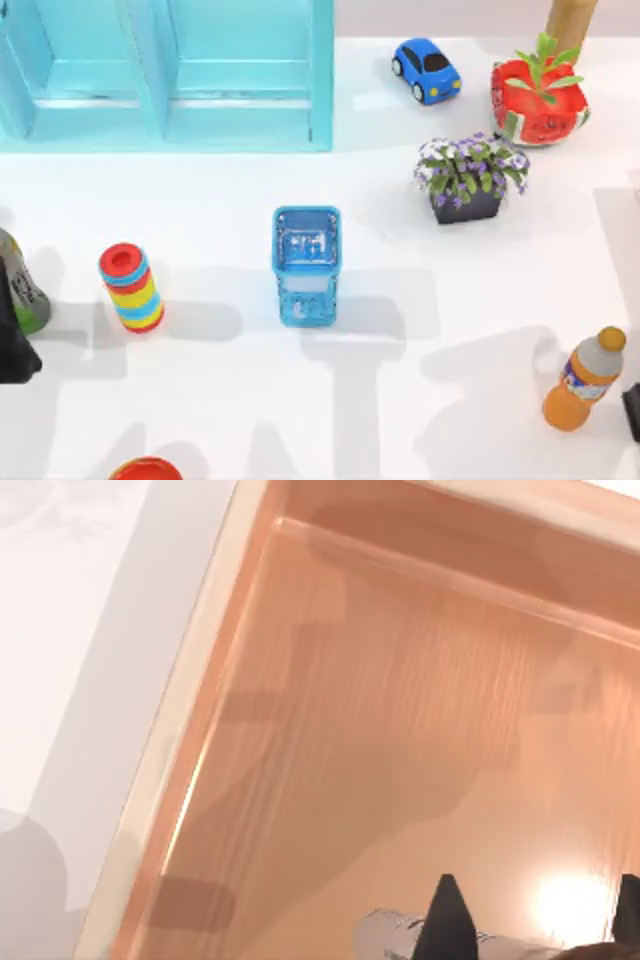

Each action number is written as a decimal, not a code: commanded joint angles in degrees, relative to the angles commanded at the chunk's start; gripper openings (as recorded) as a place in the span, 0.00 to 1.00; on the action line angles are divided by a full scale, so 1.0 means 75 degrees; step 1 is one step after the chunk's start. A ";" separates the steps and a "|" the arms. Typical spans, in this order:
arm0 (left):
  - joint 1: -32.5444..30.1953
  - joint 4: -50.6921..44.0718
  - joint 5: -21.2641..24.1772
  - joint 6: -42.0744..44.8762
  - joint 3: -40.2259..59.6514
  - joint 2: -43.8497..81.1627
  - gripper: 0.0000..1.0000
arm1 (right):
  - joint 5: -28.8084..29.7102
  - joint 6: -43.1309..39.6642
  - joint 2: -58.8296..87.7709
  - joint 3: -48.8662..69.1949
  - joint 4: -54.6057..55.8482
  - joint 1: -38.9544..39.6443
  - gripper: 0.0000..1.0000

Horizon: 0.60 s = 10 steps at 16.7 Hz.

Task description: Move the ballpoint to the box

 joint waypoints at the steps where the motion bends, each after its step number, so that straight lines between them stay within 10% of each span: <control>1: 0.0000 0.0000 0.0000 0.0000 0.0000 0.0000 1.00 | 0.0000 0.0000 0.0000 0.0000 0.0000 0.0000 0.08; 10: 0.0000 0.0000 0.0000 0.0000 0.0000 0.0000 1.00 | 0.0000 0.0000 0.0000 0.0000 0.0000 0.0000 0.75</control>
